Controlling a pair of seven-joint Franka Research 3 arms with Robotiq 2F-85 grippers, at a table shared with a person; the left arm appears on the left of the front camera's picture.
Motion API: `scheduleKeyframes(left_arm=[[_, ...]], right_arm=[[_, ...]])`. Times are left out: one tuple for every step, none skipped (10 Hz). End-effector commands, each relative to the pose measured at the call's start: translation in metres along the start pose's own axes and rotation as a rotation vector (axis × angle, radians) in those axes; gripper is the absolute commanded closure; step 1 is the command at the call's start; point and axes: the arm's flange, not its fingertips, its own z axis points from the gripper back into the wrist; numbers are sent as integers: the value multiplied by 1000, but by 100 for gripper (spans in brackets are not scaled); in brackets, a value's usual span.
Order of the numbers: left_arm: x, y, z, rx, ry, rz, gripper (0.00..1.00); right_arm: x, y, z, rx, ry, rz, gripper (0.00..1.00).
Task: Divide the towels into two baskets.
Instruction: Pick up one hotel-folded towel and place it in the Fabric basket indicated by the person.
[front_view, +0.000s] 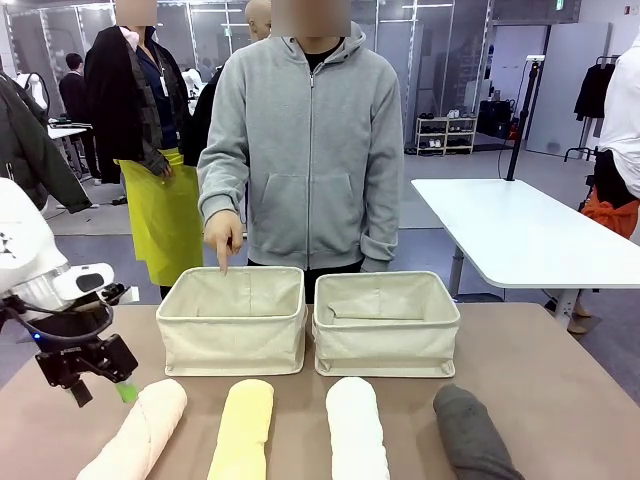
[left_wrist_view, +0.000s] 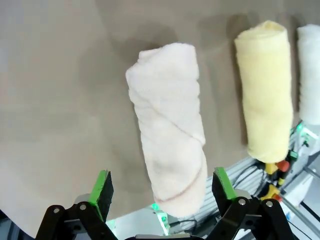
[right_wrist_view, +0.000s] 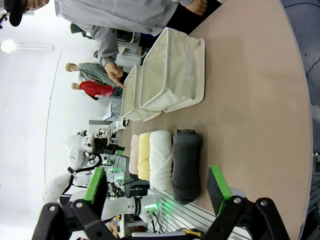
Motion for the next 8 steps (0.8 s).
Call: scheduleKeyframes(left_arm=[[-32, -10, -38, 73, 10, 12, 0], [-33, -12, -45, 75, 23, 10, 0], [-33, -12, -54, 99, 4, 26, 0], [-34, -12, -60, 77, 2, 35, 0], [-35, -12, -68, 74, -3, 36, 0], [-37, -13, -74, 68, -8, 39, 0], [-39, -15, -82, 61, 1, 37, 0], [-41, -17, -90, 59, 5, 27, 0]], right_arm=[[0, 4, 1, 11, -6, 6, 0], [0, 4, 1, 11, -6, 6, 0], [0, 4, 1, 11, -6, 6, 0], [0, 4, 1, 11, -6, 6, 0], [0, 4, 1, 11, -6, 6, 0], [0, 4, 1, 11, -6, 6, 0], [0, 4, 1, 11, -6, 6, 0], [0, 4, 1, 11, -6, 6, 0]])
